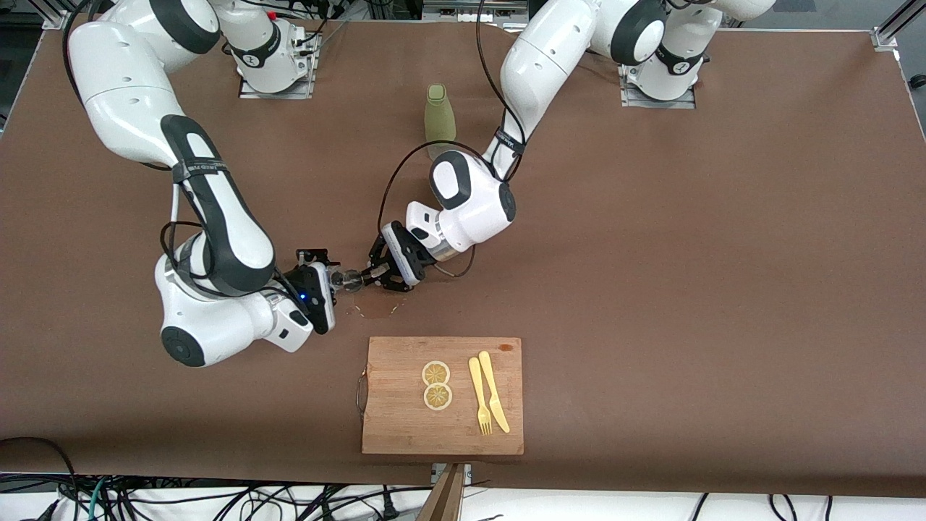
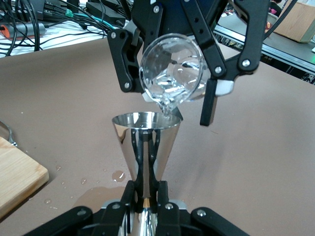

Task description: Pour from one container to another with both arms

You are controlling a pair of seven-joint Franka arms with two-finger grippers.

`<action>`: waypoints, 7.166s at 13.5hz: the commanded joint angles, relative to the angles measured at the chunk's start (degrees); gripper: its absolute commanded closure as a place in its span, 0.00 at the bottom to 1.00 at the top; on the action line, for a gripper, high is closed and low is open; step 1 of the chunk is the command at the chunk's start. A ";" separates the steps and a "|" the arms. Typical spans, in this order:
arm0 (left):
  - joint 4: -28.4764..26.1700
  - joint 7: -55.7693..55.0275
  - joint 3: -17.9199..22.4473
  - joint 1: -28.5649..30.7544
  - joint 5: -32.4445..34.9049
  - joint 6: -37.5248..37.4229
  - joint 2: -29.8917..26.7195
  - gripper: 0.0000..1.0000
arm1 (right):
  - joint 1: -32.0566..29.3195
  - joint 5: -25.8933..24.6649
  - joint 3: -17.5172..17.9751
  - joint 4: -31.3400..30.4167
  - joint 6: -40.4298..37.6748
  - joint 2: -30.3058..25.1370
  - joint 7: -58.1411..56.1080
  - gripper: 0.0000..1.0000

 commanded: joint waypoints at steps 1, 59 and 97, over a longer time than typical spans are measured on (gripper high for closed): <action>2.83 0.36 0.56 0.14 -1.69 0.53 1.48 1.00 | -1.93 3.73 1.38 1.86 -0.43 1.24 -3.24 0.68; -9.39 76.74 6.88 66.06 43.22 -98.35 1.21 0.58 | -17.85 37.25 -27.18 -8.95 -7.37 -2.00 -40.03 0.00; -39.62 -72.26 -7.52 49.18 101.93 -63.98 -74.99 0.00 | 3.69 -11.53 -25.16 -26.86 -5.48 -50.68 73.65 0.00</action>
